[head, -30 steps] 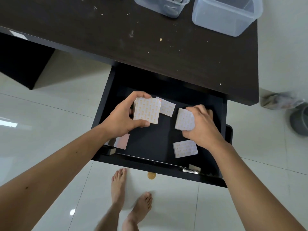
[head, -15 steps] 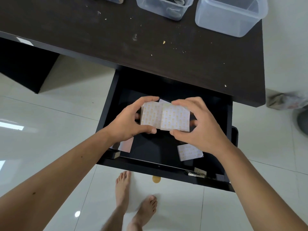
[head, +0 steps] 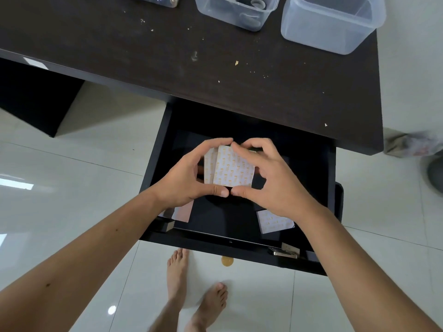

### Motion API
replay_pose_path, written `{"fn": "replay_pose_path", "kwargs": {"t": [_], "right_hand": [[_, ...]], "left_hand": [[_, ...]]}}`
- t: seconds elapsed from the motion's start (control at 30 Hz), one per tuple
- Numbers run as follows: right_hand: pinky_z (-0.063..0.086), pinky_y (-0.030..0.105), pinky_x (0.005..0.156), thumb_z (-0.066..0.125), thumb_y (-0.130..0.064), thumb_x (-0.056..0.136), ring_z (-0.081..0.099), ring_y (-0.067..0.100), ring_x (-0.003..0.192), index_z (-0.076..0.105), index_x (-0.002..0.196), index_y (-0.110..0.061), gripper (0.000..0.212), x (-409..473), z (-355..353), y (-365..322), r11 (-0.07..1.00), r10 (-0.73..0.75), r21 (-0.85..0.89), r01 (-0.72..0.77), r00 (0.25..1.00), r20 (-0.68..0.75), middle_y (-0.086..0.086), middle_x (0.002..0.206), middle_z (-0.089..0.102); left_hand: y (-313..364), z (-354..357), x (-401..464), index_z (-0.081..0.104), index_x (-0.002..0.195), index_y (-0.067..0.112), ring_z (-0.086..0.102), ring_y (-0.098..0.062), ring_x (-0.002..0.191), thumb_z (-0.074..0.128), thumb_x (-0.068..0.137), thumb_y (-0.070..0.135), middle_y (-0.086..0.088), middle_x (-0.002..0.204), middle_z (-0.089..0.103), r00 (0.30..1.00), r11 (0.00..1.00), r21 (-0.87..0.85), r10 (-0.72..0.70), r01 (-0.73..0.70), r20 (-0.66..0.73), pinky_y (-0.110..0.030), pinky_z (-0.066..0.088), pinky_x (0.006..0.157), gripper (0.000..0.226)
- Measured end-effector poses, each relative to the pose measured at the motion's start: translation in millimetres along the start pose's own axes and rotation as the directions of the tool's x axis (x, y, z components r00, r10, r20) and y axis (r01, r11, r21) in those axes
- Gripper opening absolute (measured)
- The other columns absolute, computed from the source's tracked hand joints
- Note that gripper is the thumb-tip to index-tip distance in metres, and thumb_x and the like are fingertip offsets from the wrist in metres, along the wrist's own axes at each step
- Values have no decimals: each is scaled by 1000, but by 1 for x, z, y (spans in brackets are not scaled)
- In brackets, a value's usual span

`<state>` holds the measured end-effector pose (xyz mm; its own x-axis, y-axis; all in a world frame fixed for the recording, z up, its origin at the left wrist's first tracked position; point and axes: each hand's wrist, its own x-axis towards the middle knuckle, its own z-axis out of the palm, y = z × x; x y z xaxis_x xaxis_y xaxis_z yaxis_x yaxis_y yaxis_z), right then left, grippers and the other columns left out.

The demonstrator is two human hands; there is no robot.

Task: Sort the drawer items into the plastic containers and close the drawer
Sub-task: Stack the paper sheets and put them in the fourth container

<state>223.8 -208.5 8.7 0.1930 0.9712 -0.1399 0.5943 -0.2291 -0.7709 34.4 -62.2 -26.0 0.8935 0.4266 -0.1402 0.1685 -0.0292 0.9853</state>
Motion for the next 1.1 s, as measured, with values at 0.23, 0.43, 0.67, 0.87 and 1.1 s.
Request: {"fn": "replay_pose_path", "kwargs": {"t": [0.23, 0.43, 0.67, 0.87, 1.1], "right_hand": [[58, 34, 100, 82, -23, 92, 61, 5, 121, 71, 132, -29, 42, 6, 4, 38, 984, 143, 133, -118, 969, -201, -14, 127, 59], [59, 28, 93, 83, -23, 92, 63, 9, 109, 74, 126, -28, 36, 18, 11, 62, 975, 200, 152, -160, 933, -300, -11, 124, 58], [52, 18, 88, 97, -22, 76, 57, 9, 104, 66, 142, -17, 73, 20, 18, 79, 980, 141, -99, -170, 957, -252, -7, 129, 50], [58, 26, 89, 94, -23, 80, 62, 9, 99, 70, 133, -20, 58, 15, 11, 71, 979, 169, -59, -195, 938, -302, -6, 123, 55], [59, 18, 89, 88, -20, 87, 74, 10, 102, 65, 138, -28, 56, -19, -7, 33, 945, 272, 265, -193, 913, -304, -9, 122, 72]], "left_hand": [[-11, -2, 2, 41, 140, 46, 52, -10, 134, 93, 77, 9, 20, 135, 54, 980, 973, 146, -189, 179, 60, -42, 60, 102, 90], [-16, -1, 1, 41, 135, 51, 53, -10, 129, 94, 75, 6, 19, 133, 56, 949, 935, 230, -299, 271, 96, -41, 59, 102, 91], [-20, -1, 2, 39, 134, 54, 50, -10, 134, 93, 75, 5, 19, 134, 56, 935, 919, 264, -334, 294, 120, -35, 54, 106, 93], [-20, -1, 2, 40, 132, 54, 52, -8, 131, 94, 75, 5, 18, 132, 57, 933, 921, 240, -342, 309, 112, -31, 55, 103, 92], [-14, -1, 2, 41, 132, 55, 56, -13, 127, 95, 74, 10, 18, 131, 58, 946, 932, 209, -315, 295, 70, -40, 57, 105, 91]]}}
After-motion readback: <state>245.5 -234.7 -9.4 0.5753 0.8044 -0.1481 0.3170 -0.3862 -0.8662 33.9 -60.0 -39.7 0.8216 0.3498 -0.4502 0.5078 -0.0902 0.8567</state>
